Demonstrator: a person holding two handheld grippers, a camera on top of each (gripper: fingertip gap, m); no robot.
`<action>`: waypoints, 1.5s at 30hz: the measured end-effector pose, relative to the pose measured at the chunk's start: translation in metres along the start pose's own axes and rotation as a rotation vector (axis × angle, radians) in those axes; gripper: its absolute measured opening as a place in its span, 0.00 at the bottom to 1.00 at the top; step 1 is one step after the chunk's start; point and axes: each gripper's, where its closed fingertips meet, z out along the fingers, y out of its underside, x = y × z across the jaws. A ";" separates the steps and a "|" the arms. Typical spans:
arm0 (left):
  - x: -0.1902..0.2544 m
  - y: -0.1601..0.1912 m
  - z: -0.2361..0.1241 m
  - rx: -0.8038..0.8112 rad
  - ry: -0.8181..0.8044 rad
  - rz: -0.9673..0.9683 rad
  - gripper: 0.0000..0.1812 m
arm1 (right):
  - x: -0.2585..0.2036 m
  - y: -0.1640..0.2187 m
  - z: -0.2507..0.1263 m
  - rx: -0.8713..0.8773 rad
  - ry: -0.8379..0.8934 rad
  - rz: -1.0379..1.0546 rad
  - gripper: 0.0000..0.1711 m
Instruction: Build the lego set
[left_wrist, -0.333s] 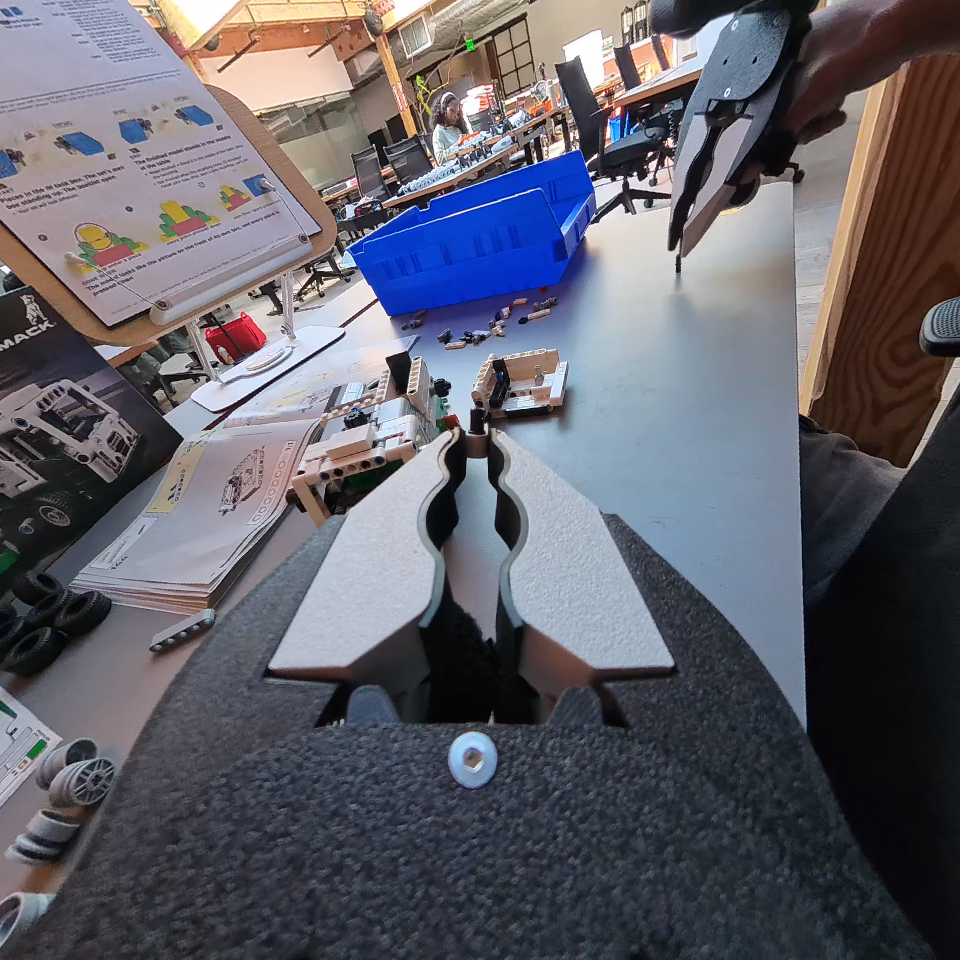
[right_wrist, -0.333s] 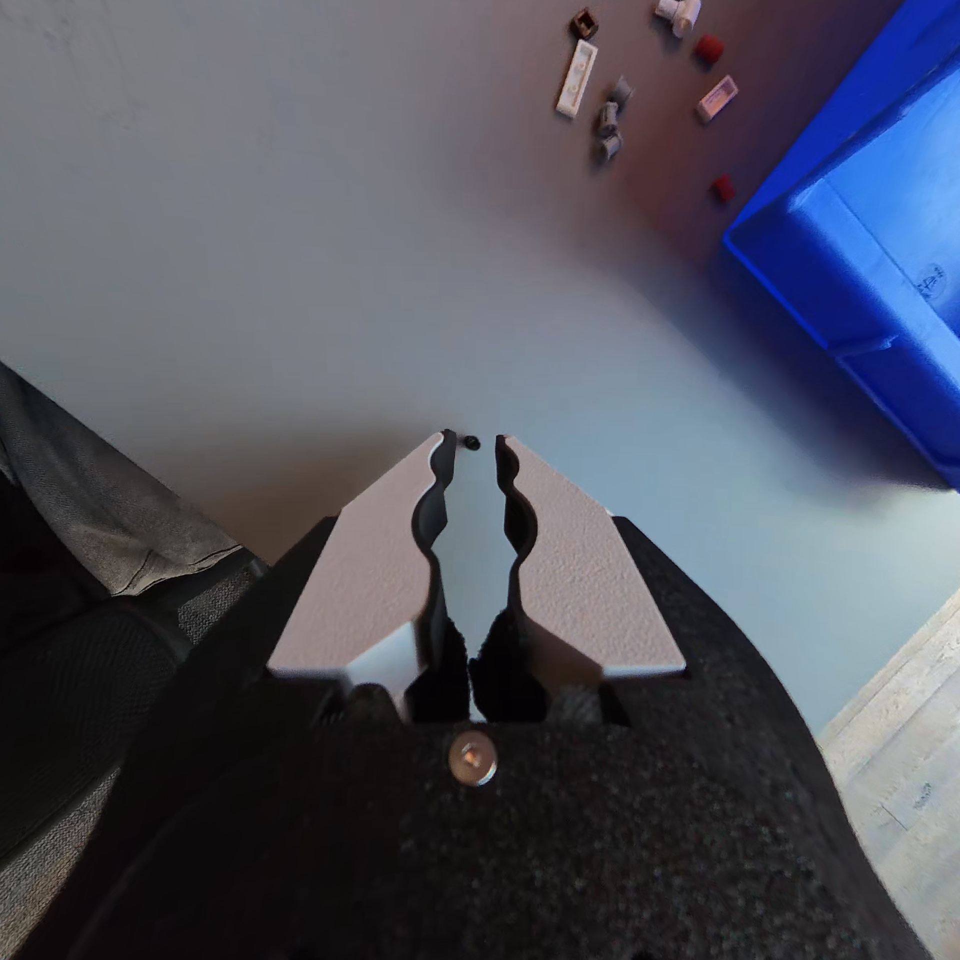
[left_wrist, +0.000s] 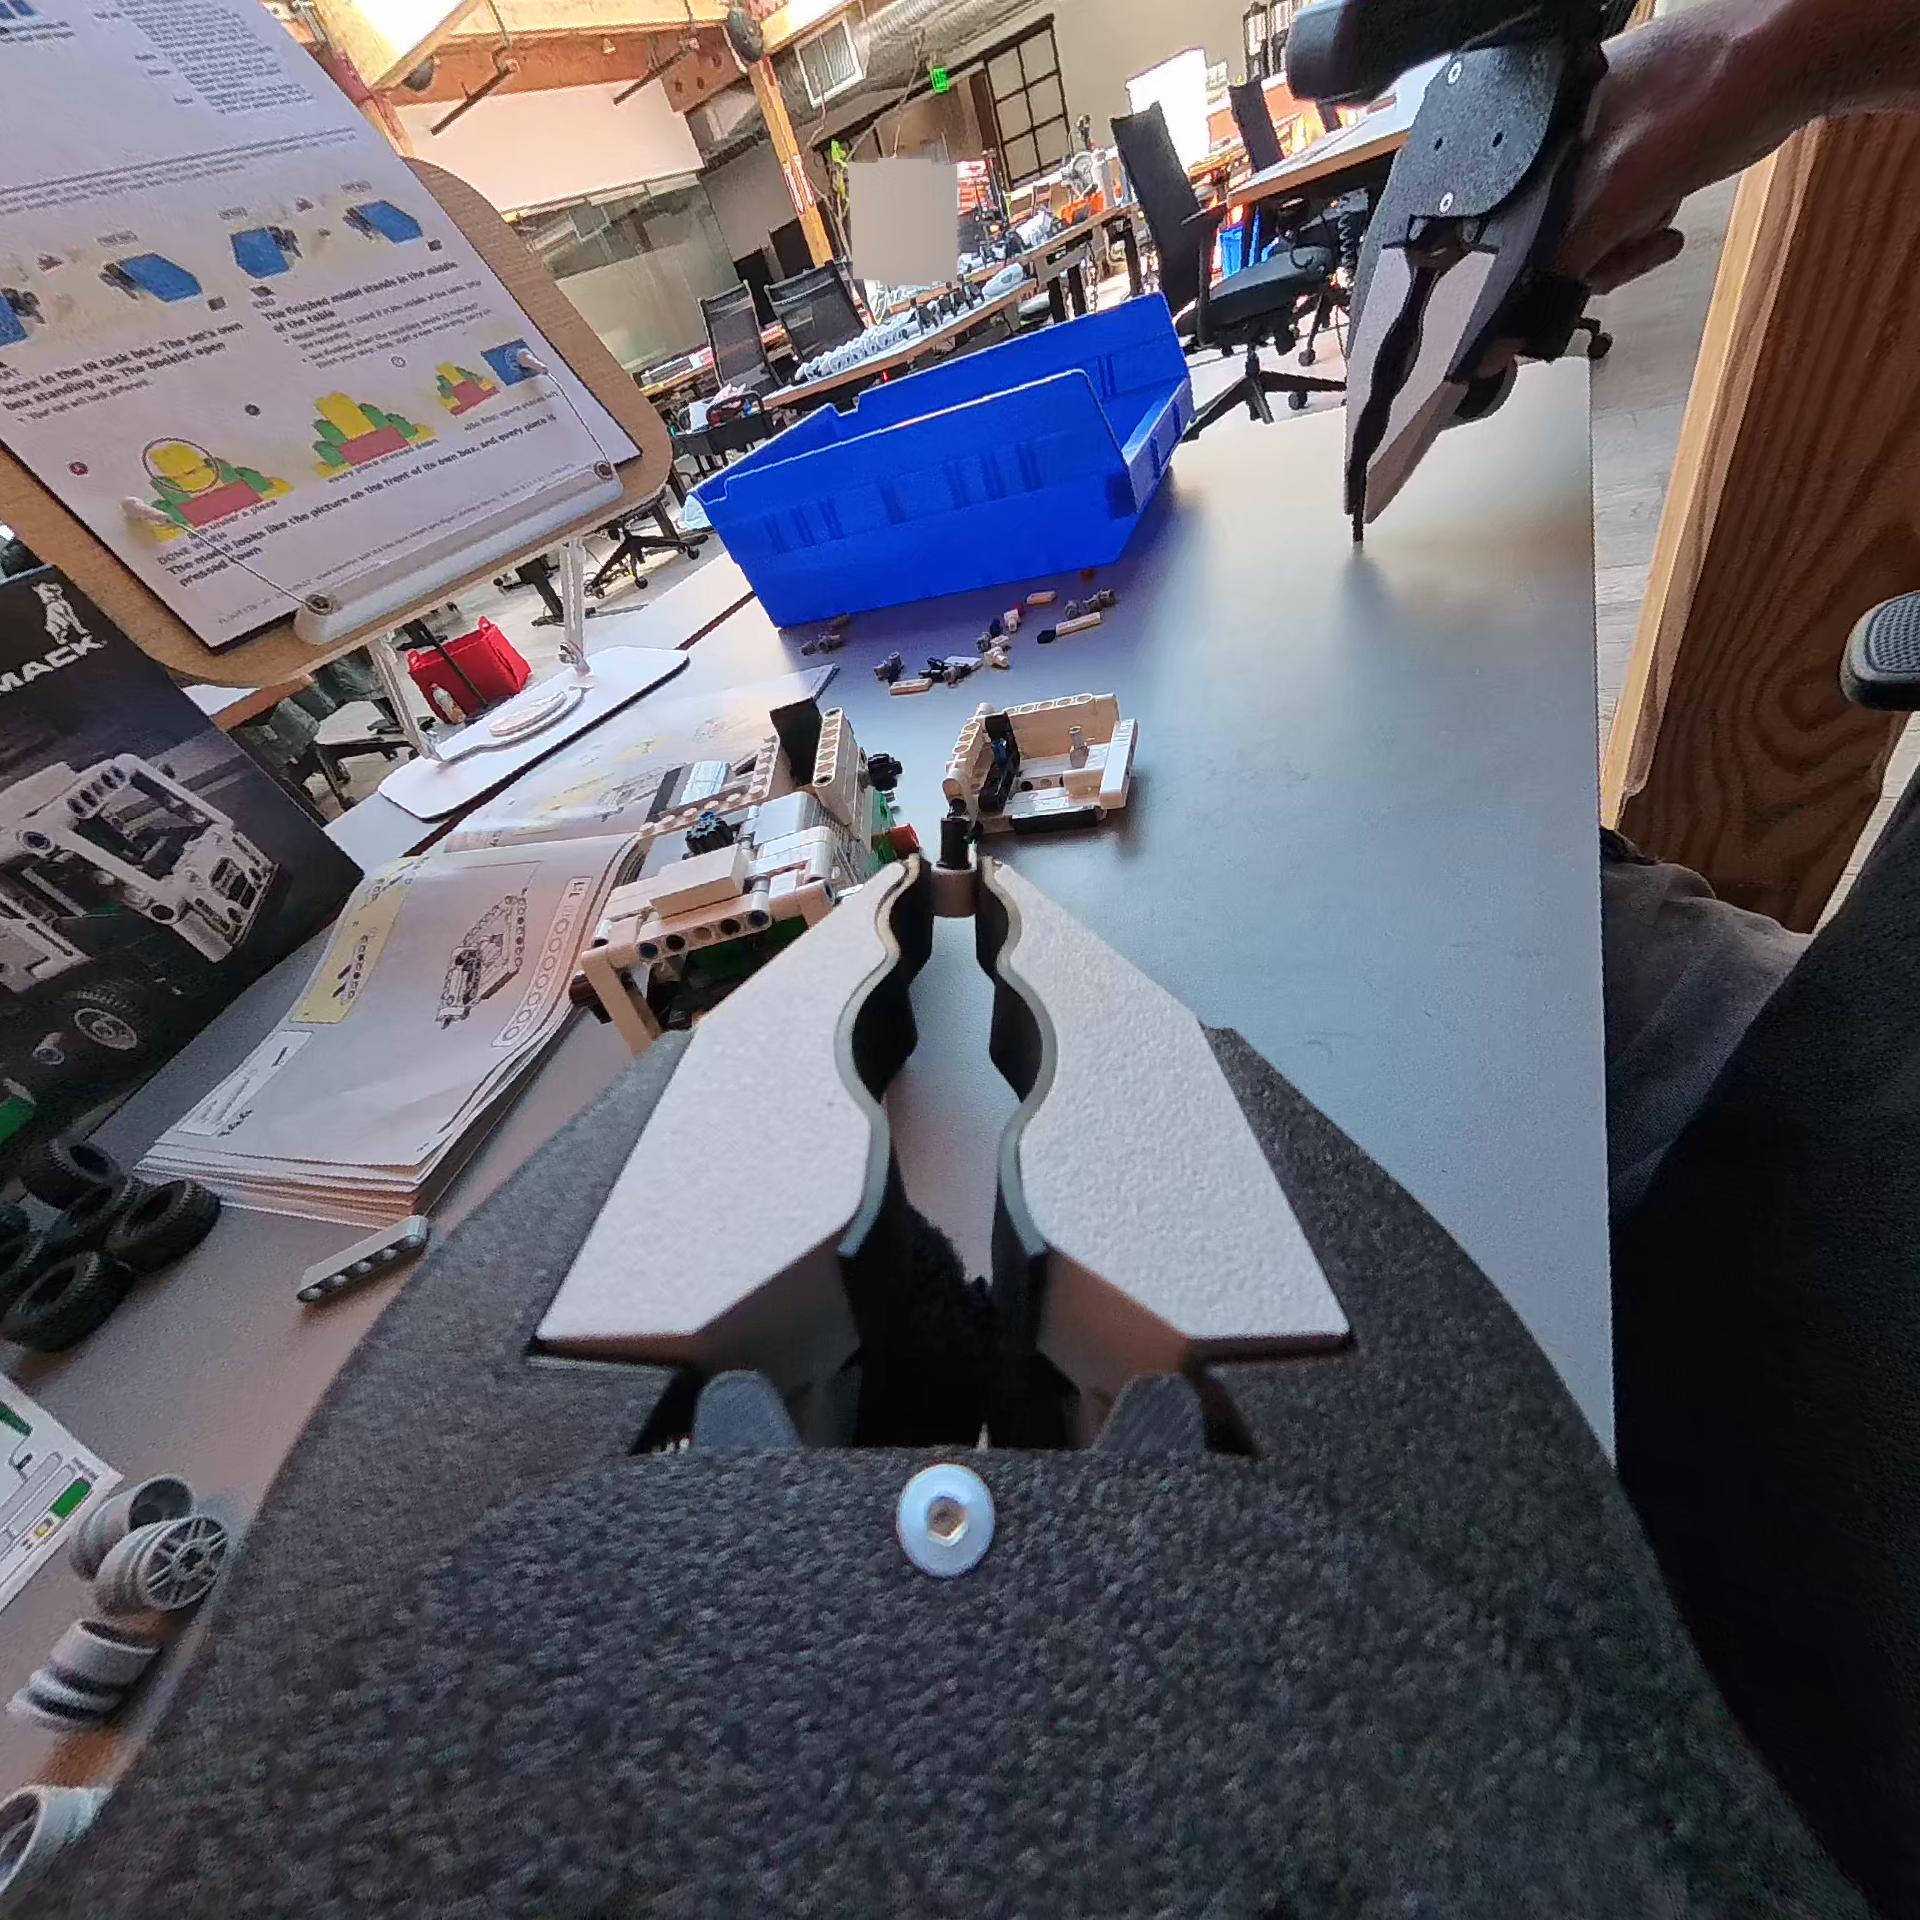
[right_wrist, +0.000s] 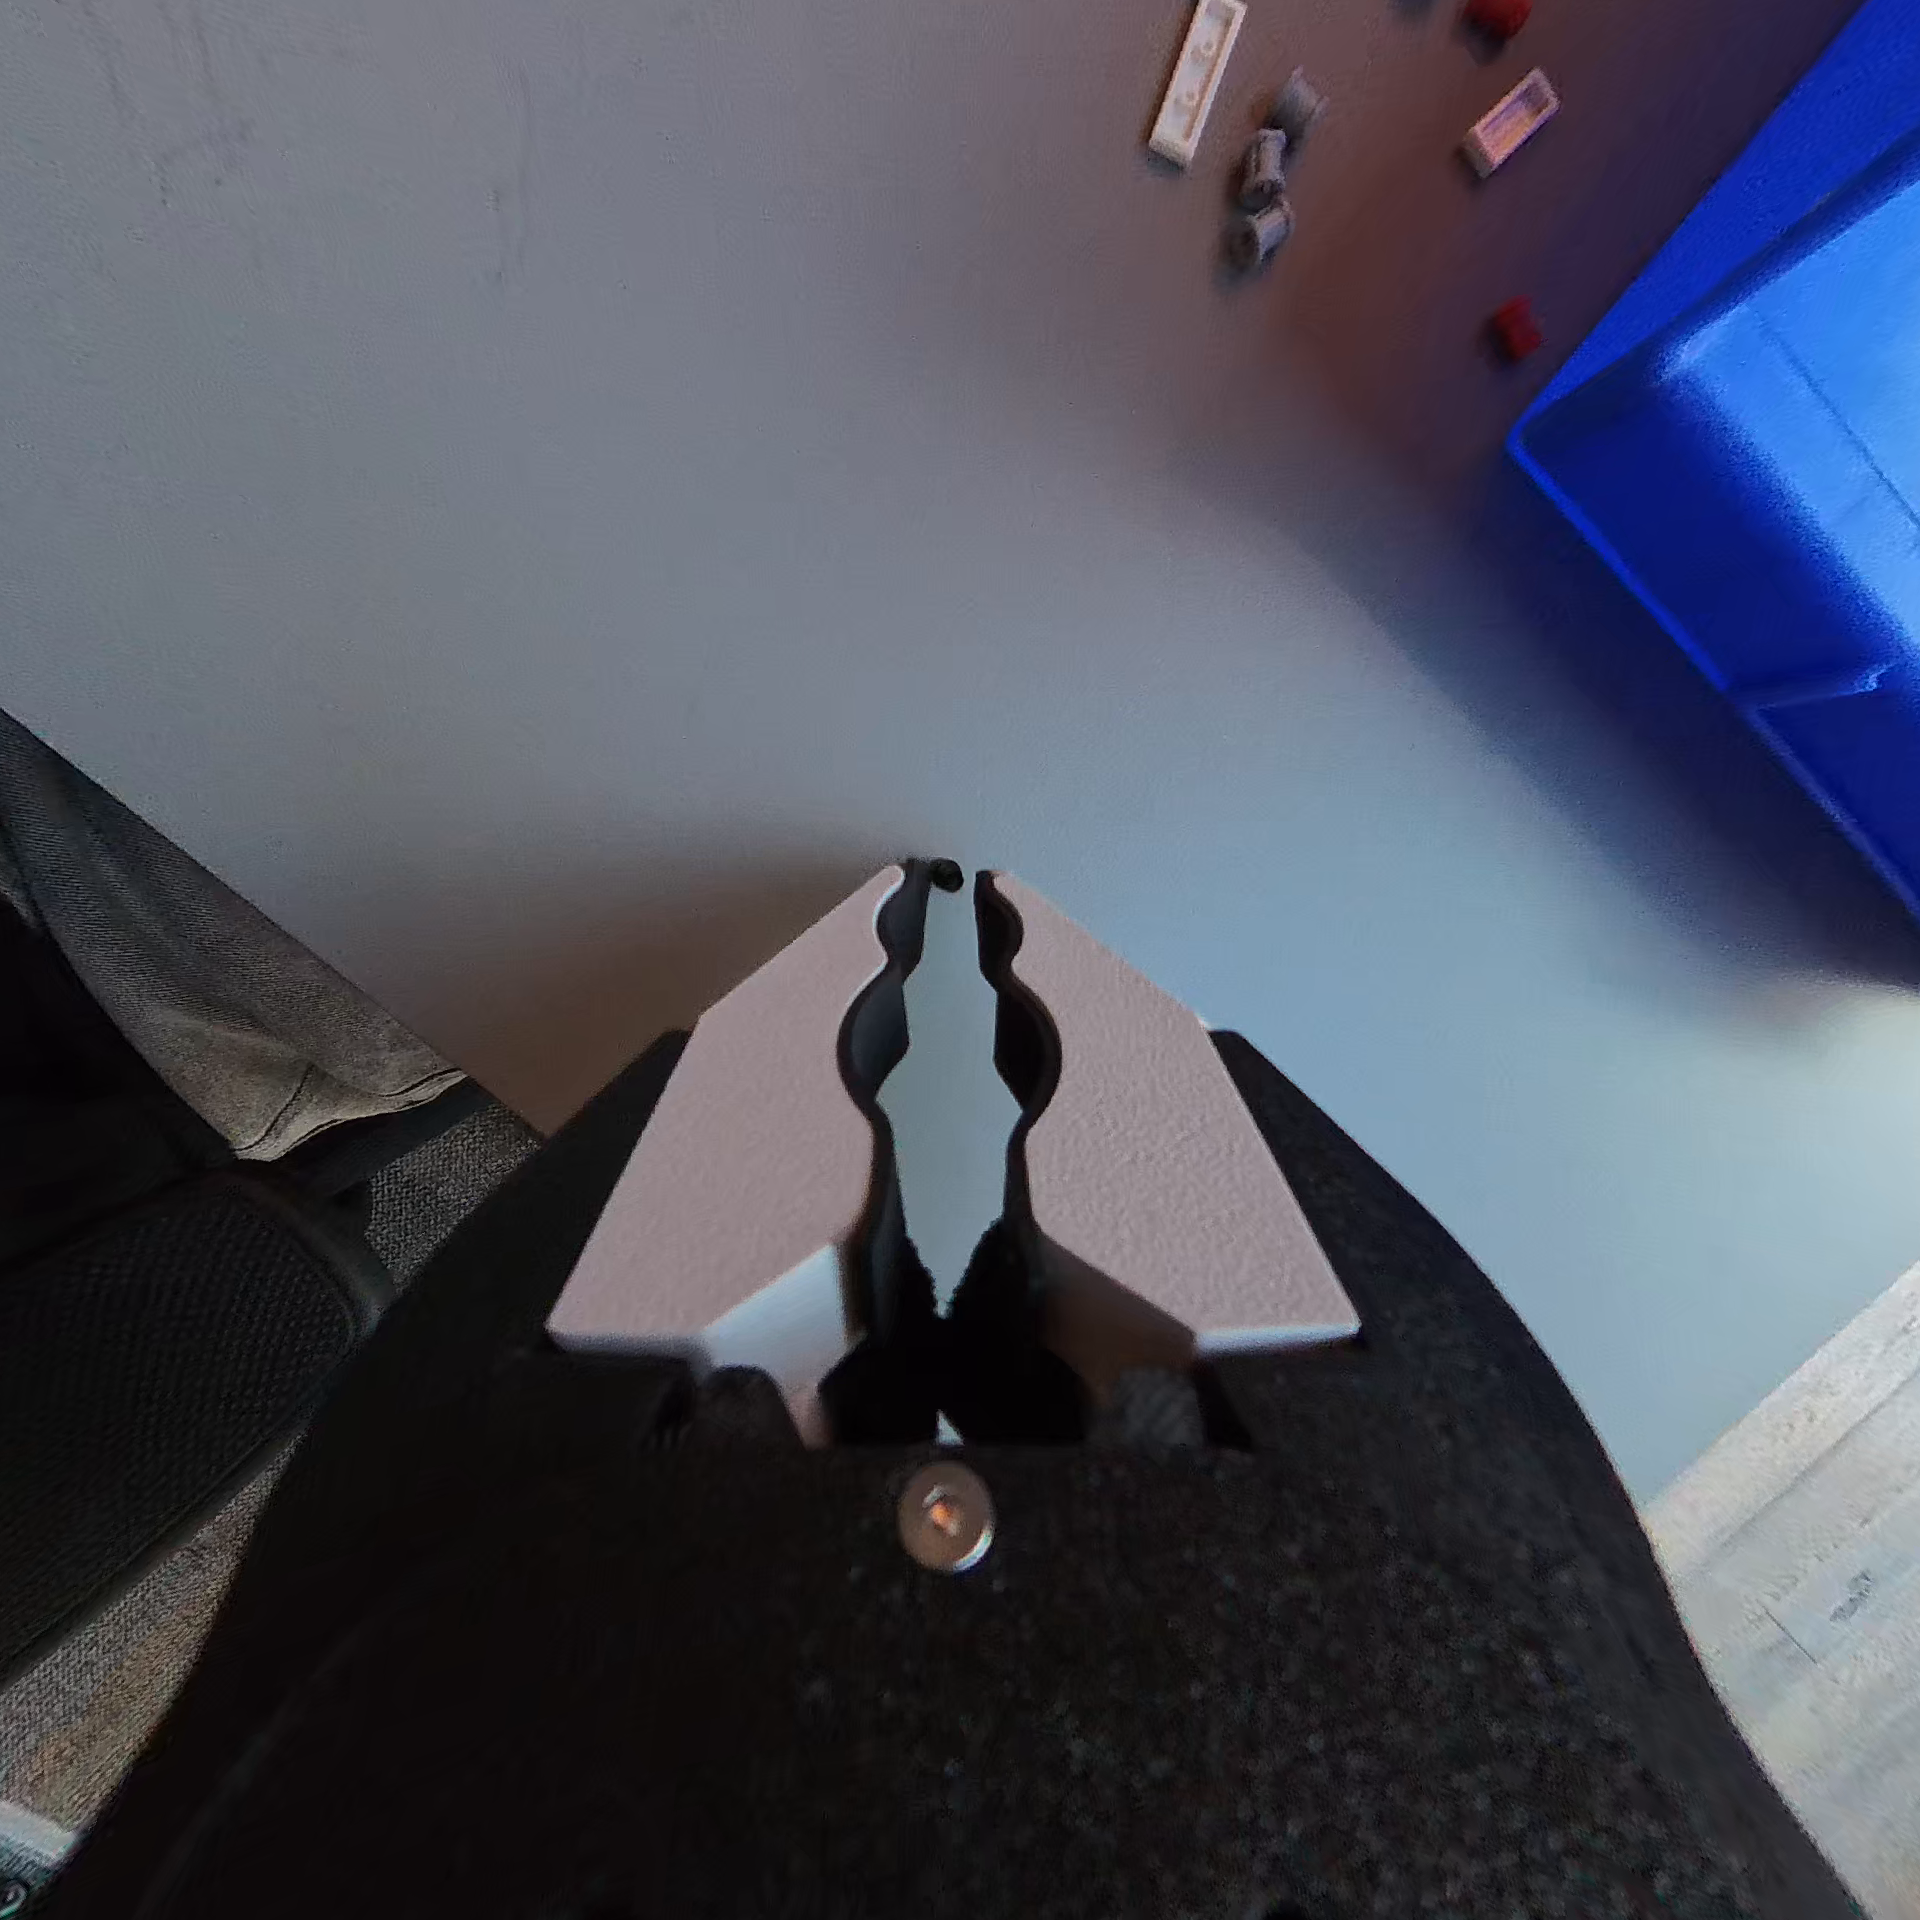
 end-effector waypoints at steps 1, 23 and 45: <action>0.000 0.000 0.000 0.000 0.000 0.000 0.03 | 0.000 0.001 0.000 -0.003 0.000 -0.003 0.05; -0.025 -0.001 -0.008 0.034 -0.104 -0.041 0.03 | -0.074 -0.169 -0.058 0.768 -0.025 -0.101 0.03; -0.033 0.004 0.010 -0.012 -0.111 -0.105 0.03 | -0.156 -0.234 -0.039 1.146 -0.498 0.063 0.03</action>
